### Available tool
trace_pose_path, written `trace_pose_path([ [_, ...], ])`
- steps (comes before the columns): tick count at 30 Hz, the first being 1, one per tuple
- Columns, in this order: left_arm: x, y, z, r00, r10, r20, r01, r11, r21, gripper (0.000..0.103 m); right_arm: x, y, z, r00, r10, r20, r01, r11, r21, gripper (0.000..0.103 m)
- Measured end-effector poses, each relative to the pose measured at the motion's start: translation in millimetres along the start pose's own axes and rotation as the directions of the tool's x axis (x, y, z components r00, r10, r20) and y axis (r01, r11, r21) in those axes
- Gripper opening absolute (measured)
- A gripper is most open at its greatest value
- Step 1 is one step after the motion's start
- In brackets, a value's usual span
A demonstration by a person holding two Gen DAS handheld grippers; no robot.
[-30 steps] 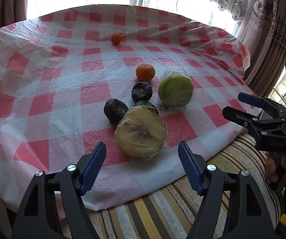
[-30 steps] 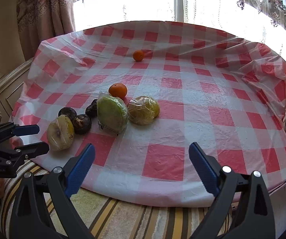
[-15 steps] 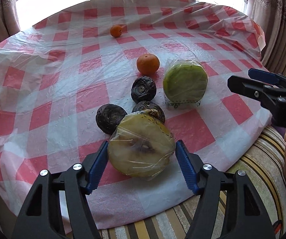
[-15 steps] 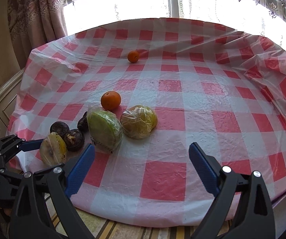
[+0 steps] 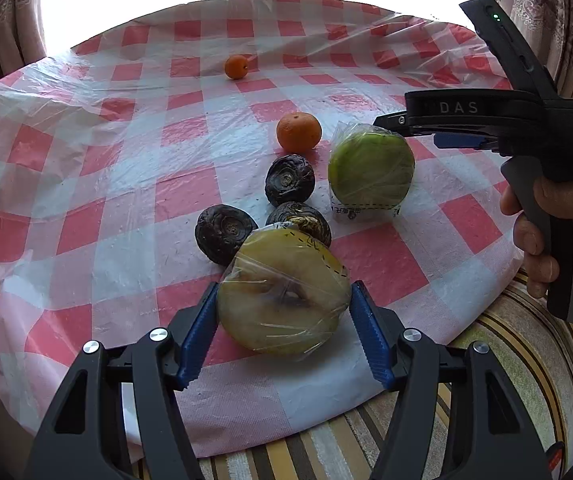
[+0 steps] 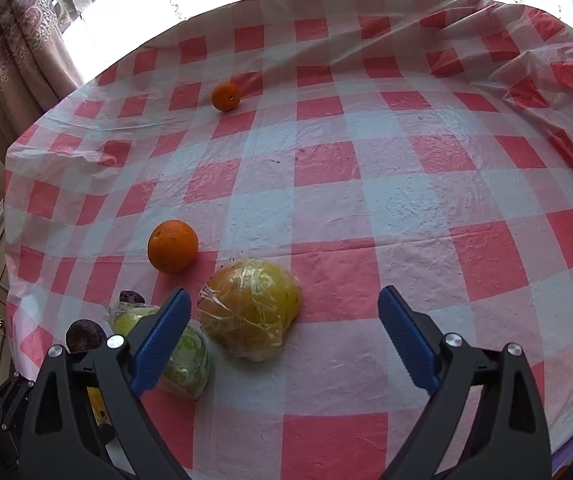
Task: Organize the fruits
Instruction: 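Grasp the wrapped halved pear with the left tool while the right tool grasps the yellow grapefruit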
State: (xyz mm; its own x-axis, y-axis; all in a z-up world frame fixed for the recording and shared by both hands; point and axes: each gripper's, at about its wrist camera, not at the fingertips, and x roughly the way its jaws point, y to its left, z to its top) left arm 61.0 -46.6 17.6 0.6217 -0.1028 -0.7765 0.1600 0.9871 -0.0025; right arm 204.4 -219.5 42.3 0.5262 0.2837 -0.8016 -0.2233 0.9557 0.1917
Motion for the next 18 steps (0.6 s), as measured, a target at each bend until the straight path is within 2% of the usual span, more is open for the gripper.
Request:
trace_pose_path([
  [4,-0.5,0.4,-0.1,1.0,-0.003,0.001,0.003,1.0,-0.004,0.062,6.2,10.9,5.1,0.999,0.002,-0.035,-0.003,1.0,-0.031,0.086],
  [8,-0.7,1.3,-0.3,1.0,-0.001,0.001,0.001,1.0,0.0,0.062,11.5,14.8,9.8,0.997,0.013,-0.081,-0.017,0.999,-0.048,0.086],
  [12,-2.7,2.9,-0.4,1.0,-0.005,0.009,0.005,1.0,-0.018,0.062,17.8,5.8,8.5,0.988,0.107,-0.113,-0.108,0.994,0.001,0.078],
  [15,-4.6,3.9,-0.9,1.0,-0.005,0.014,0.005,1.0,-0.029,0.062,17.5,6.3,7.6,0.987,0.121,-0.11,-0.123,0.992,-0.013,0.077],
  [17,-5.9,3.7,-1.3,1.0,-0.005,0.017,0.006,1.0,-0.029,0.062,16.8,4.3,7.7,0.986,0.123,-0.113,-0.126,0.992,-0.021,0.064],
  [18,-6.2,3.8,-1.3,1.0,-0.006,0.018,0.007,1.0,-0.03,0.062,15.9,5.1,7.1,0.987,0.117,-0.11,-0.122,0.992,-0.039,0.061],
])
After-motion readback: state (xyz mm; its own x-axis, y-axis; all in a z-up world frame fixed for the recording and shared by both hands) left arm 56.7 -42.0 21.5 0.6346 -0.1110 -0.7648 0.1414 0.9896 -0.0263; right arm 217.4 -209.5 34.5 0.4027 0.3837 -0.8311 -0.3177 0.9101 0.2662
